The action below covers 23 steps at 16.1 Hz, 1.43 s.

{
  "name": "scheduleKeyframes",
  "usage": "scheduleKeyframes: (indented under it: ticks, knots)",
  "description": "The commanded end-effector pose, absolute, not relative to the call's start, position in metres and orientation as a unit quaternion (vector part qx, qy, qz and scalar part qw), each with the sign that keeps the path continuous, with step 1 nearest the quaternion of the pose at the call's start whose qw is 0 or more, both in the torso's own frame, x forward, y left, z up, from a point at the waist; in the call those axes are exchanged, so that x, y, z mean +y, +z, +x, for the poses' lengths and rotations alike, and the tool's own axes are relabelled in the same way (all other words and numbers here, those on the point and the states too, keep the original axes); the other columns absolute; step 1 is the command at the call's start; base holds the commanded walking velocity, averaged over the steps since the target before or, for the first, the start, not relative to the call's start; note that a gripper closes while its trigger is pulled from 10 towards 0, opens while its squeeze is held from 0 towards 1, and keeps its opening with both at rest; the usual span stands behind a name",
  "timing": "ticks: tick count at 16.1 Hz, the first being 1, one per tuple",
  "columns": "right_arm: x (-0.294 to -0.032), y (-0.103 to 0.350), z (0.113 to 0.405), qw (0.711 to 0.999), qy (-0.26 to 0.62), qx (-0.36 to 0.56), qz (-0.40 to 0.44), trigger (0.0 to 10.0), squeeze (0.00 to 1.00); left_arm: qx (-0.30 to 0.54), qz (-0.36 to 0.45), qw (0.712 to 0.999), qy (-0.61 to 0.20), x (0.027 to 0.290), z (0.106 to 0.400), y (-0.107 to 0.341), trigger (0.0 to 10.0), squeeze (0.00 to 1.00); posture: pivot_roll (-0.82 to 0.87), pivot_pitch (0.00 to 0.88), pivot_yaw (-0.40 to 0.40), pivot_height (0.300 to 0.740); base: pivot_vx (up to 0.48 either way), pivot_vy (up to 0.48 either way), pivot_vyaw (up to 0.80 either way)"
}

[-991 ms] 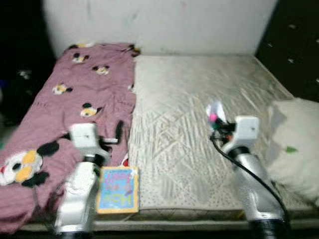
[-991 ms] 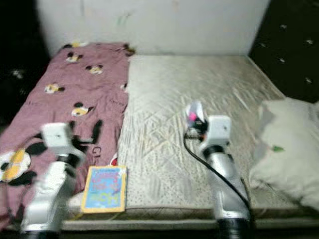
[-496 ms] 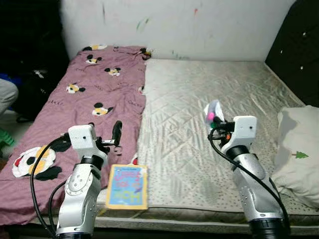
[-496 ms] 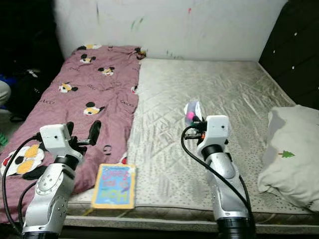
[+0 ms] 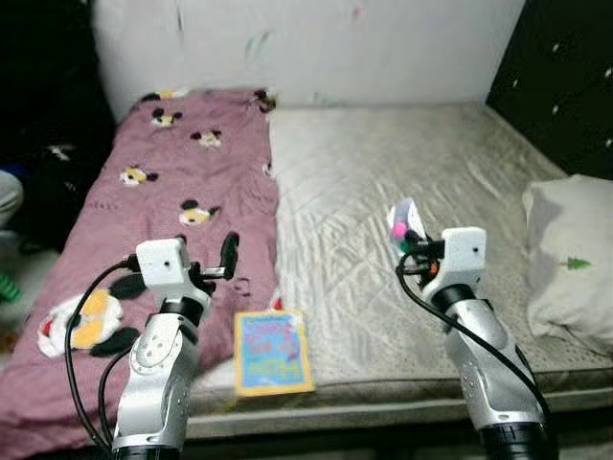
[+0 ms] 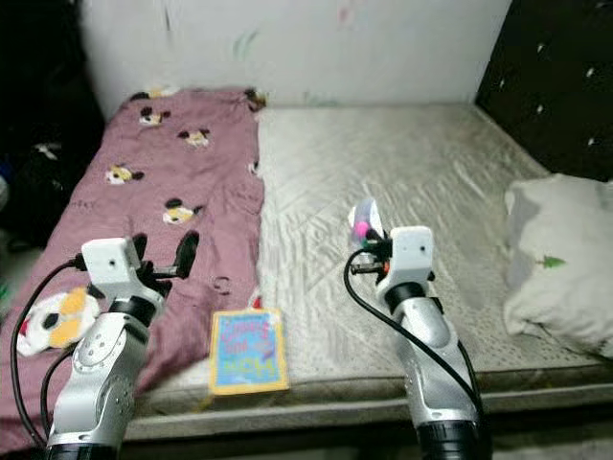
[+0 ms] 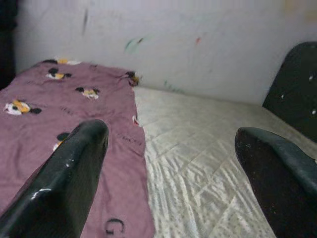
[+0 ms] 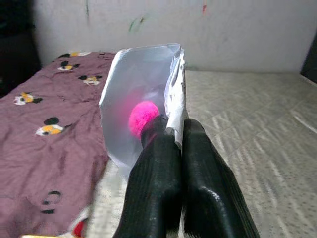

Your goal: Clean up the room

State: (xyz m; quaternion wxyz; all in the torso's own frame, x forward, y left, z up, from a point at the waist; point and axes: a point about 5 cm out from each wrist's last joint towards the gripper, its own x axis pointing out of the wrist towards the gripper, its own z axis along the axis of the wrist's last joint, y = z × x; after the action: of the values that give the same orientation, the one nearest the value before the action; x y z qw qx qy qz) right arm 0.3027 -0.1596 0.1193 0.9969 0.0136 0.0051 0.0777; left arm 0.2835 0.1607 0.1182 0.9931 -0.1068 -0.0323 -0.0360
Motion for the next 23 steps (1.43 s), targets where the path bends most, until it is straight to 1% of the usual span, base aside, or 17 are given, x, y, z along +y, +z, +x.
scheduleKeyframes:
  ticks: [1,3,5,8,18,23]
  knots:
    - [-0.1495,0.1245,0.3054,0.995,0.097,-0.007,0.016,10.0,0.00,-0.029,-0.102,0.994,-0.021,0.1689,0.2828,0.1170,10.0,0.00,-0.10,0.000,-0.006,0.740,0.000,0.480,0.00]
    - [-0.1494,0.1242,0.3059,0.995,0.097,-0.006,0.009,10.0,0.00,-0.030,-0.102,0.994,-0.020,0.1688,0.2835,0.1168,10.0,0.00,-0.10,0.000,-0.010,0.740,0.000,0.480,0.00]
    - [-0.1470,0.1248,0.3071,0.994,0.104,-0.007,0.022,10.0,0.00,-0.034,-0.099,0.994,-0.014,0.1709,0.2845,0.1181,10.0,0.00,-0.10,0.000,-0.017,0.740,0.000,0.480,0.00]
    - [-0.1461,0.1261,0.3091,0.994,0.106,-0.009,0.020,10.0,0.00,-0.033,-0.099,0.994,-0.011,0.1713,0.2831,0.1171,10.0,0.00,-0.09,0.000,-0.021,0.740,0.000,0.480,0.00]
    - [-0.1428,0.1252,0.3083,0.993,0.120,-0.012,0.006,10.0,0.00,-0.023,-0.093,0.995,-0.017,0.1669,0.2821,0.1122,10.0,0.00,-0.10,0.000,-0.011,0.740,0.000,0.480,0.00]
    - [-0.1403,0.1249,0.3086,0.992,0.126,-0.014,0.008,10.0,0.00,-0.024,-0.083,0.996,-0.002,0.1708,0.2833,0.1120,10.0,0.00,-0.10,0.000,-0.007,0.740,0.000,0.400,0.00]
